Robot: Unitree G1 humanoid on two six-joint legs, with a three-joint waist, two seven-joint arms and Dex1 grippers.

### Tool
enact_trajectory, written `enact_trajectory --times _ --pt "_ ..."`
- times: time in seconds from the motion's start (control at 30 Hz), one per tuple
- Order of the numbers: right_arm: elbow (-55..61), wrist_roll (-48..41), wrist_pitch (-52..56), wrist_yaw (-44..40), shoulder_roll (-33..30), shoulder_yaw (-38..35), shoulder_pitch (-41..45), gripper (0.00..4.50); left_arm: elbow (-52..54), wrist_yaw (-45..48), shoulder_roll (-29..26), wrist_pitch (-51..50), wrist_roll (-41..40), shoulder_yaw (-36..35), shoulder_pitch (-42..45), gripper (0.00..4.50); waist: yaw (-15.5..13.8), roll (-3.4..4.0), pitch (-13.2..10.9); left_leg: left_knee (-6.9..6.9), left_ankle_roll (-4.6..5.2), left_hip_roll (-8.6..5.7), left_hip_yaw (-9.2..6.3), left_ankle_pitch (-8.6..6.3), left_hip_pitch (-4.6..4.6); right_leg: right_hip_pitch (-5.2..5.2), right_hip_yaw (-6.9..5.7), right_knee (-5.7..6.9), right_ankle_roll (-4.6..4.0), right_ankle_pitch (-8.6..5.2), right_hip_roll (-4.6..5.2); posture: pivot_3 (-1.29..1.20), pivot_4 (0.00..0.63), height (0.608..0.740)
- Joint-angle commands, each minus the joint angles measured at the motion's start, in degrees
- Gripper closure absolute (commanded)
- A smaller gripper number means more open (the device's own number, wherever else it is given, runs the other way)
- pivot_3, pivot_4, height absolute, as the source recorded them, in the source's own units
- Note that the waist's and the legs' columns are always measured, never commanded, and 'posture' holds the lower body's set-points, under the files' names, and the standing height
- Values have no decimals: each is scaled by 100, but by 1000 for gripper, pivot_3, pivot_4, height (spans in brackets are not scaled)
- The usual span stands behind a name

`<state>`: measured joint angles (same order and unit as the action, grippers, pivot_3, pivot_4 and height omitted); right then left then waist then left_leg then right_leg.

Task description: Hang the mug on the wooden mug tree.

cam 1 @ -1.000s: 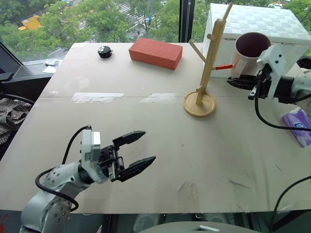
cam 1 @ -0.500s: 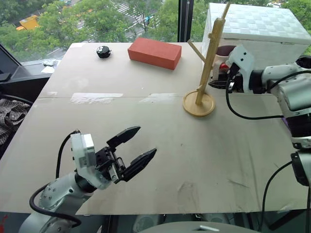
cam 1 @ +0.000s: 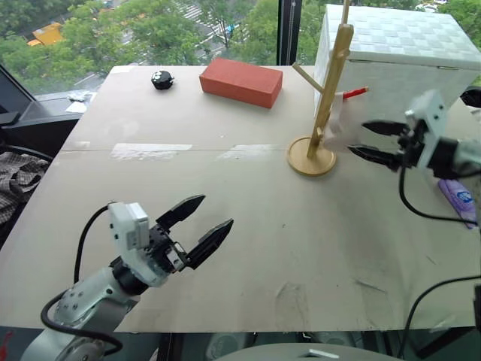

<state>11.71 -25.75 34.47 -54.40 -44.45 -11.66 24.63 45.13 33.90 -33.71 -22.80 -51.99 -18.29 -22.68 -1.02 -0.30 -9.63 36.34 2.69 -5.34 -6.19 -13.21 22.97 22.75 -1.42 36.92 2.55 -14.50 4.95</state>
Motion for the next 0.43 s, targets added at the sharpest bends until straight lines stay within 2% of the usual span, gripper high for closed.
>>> enact_trajectory --times 0.03,0.23,0.43 --pt "618 -210 19 229 -36 -646 -711 1411 -172 118 -131 -74 -210 -304 -2 0 11 1 1 0 0 0 0 0 -1 0 1 2 0 0 0 0 150 740" --pt "918 51 -627 331 115 -1032 -2473 1411 -654 560 -219 -5 76 -358 -201 0 -3 1 4 -2 2 5 1 -2 -14 -6 -2 13 -1 -2 -2 0 150 740" --pt "968 212 -1085 492 292 -896 -3041 1411 -1085 937 -129 171 349 -459 -507 0 24 2 4 -1 3 4 5 -1 -16 -5 7 13 -8 -5 -2 0 150 740"
